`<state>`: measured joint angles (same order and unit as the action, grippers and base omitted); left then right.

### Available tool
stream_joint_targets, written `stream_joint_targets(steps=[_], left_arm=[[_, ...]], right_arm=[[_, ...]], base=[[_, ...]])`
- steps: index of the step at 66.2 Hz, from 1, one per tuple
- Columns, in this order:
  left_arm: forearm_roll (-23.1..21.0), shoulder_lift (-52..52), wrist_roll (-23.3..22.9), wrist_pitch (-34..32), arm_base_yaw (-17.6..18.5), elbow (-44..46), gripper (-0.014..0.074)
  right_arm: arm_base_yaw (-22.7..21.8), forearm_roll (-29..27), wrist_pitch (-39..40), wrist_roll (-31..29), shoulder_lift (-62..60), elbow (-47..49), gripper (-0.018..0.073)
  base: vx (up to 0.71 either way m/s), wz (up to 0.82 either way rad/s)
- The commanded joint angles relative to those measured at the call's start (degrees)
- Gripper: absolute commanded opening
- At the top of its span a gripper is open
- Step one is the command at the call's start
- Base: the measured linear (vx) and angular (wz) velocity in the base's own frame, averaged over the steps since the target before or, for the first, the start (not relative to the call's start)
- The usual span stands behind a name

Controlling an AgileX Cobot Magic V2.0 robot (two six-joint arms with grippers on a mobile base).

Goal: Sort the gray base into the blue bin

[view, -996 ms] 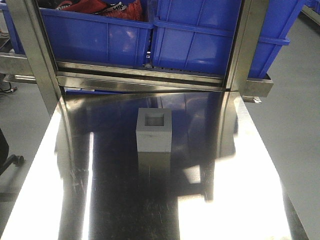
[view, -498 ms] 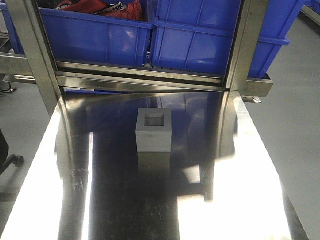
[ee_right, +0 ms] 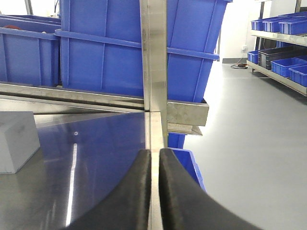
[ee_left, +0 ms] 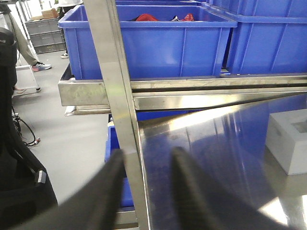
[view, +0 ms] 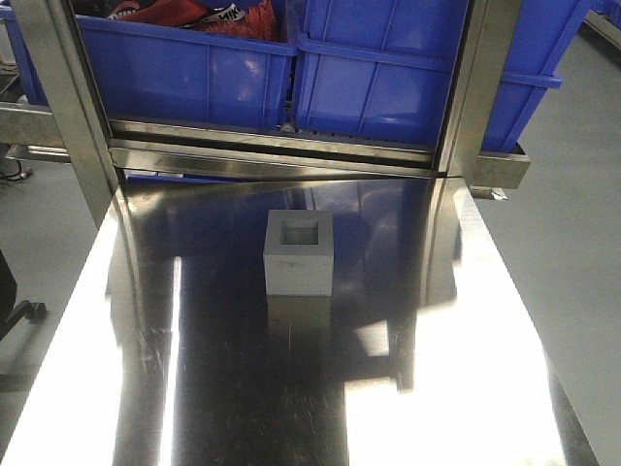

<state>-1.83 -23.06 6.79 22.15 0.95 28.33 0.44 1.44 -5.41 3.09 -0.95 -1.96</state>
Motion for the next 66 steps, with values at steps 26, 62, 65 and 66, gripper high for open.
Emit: stream_joint_targets(steps=[26, 62, 65, 66], left_arm=[[-1.06, -0.75, -3.11, -12.54, -0.11, 1.87, 0.0674], [-1.28, -32.82, 9.12, -2.42, 10.74, 29.9, 0.0579], [-1.35, -36.25, 9.04, -1.93, 12.43, 32.23, 0.0579], [-1.73, -37.2, 9.0, -1.93, 12.89, 32.84, 0.0579]], right_arm=[[-0.21, 0.37, 4.47, -0.38, -0.5, 0.22, -0.0004], [-0.21, 0.37, 4.47, -0.38, -0.5, 0.22, -0.0004], [-0.21, 0.37, 4.47, -0.38, -0.5, 0.22, -0.0004], [-0.21, 0.37, 4.47, -0.38, -0.5, 0.22, -0.0004]], base=[[0.0, 0.0], [0.0, 0.0], [0.0, 0.0], [0.0, 0.0]])
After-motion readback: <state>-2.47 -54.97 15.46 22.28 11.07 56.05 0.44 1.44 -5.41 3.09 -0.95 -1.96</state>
